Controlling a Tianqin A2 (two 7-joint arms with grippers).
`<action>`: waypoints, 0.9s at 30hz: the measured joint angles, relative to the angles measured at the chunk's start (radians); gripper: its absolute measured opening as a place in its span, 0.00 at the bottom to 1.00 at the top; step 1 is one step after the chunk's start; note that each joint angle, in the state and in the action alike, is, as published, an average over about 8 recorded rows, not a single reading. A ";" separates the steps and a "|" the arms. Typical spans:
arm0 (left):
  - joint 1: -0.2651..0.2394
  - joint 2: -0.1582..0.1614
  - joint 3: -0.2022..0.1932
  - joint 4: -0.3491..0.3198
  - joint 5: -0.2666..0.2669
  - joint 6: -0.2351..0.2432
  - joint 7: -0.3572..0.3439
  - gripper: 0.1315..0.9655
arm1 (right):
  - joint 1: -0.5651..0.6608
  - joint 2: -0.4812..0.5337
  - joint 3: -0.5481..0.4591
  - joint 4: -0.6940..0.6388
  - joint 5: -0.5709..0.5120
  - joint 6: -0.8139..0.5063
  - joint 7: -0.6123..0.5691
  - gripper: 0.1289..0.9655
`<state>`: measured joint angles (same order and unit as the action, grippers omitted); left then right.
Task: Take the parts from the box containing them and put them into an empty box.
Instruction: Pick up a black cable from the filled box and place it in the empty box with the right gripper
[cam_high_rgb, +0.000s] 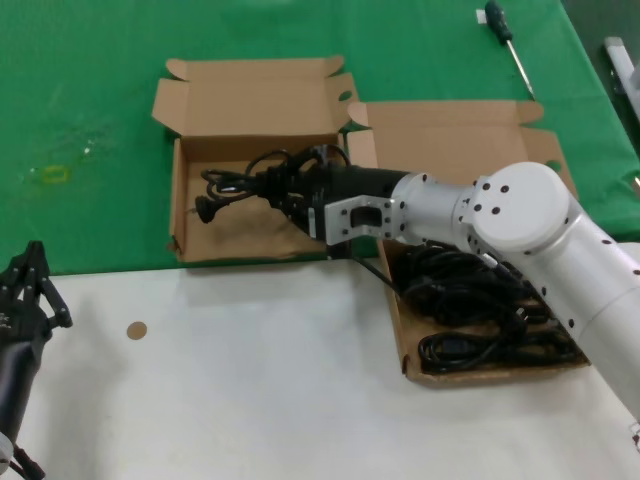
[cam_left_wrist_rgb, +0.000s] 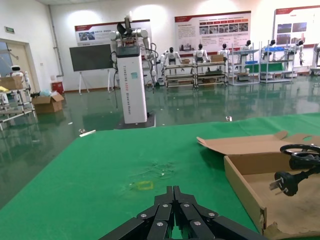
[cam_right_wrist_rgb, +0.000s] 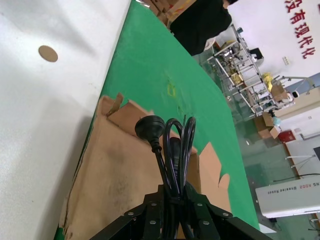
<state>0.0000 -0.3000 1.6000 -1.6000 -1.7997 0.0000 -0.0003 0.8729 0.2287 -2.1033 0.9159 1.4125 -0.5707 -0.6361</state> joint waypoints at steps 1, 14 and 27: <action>0.000 0.000 0.000 0.000 0.000 0.000 0.000 0.02 | 0.003 -0.004 0.001 -0.011 0.003 0.001 -0.009 0.10; 0.000 0.000 0.000 0.000 0.000 0.000 0.000 0.02 | 0.046 -0.066 0.037 -0.154 0.056 0.031 -0.143 0.12; 0.000 0.000 0.000 0.000 0.000 0.000 0.000 0.02 | 0.065 -0.107 0.087 -0.239 0.115 0.030 -0.258 0.20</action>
<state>0.0000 -0.3000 1.6000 -1.6000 -1.7997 0.0000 -0.0003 0.9377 0.1220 -2.0165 0.6772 1.5279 -0.5407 -0.8941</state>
